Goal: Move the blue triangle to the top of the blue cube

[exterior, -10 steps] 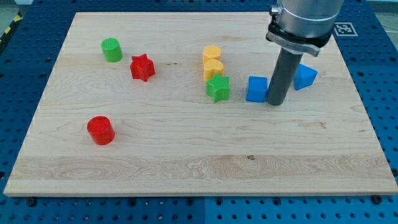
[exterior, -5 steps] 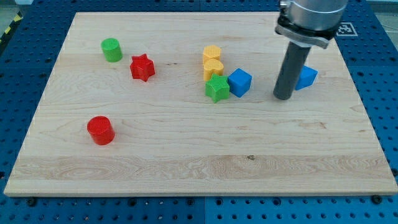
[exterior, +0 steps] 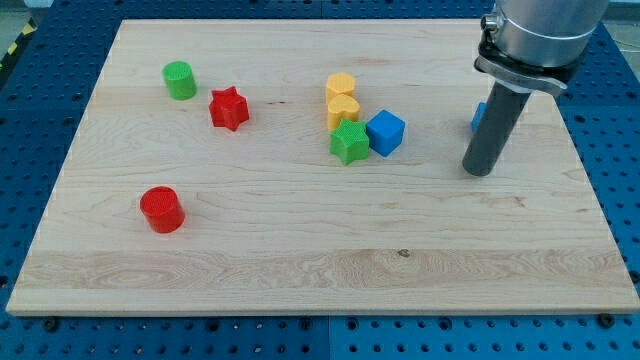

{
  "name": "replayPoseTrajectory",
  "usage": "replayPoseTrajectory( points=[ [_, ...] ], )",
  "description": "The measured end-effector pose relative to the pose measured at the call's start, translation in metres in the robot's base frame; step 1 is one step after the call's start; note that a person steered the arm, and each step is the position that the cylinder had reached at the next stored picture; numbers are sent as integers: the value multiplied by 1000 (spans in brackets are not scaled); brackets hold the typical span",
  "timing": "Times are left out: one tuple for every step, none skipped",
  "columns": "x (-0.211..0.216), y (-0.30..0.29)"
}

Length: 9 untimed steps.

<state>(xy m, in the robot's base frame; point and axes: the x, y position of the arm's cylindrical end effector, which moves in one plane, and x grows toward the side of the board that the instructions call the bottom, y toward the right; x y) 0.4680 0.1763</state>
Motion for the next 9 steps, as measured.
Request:
replayPoseTrajectory(
  points=[
    [0, 28],
    [-2, 62],
    [-27, 66],
    [-59, 61],
    [-61, 35],
    [-69, 20],
    [-70, 19],
    [-70, 2],
    [-79, -11]
  ],
)
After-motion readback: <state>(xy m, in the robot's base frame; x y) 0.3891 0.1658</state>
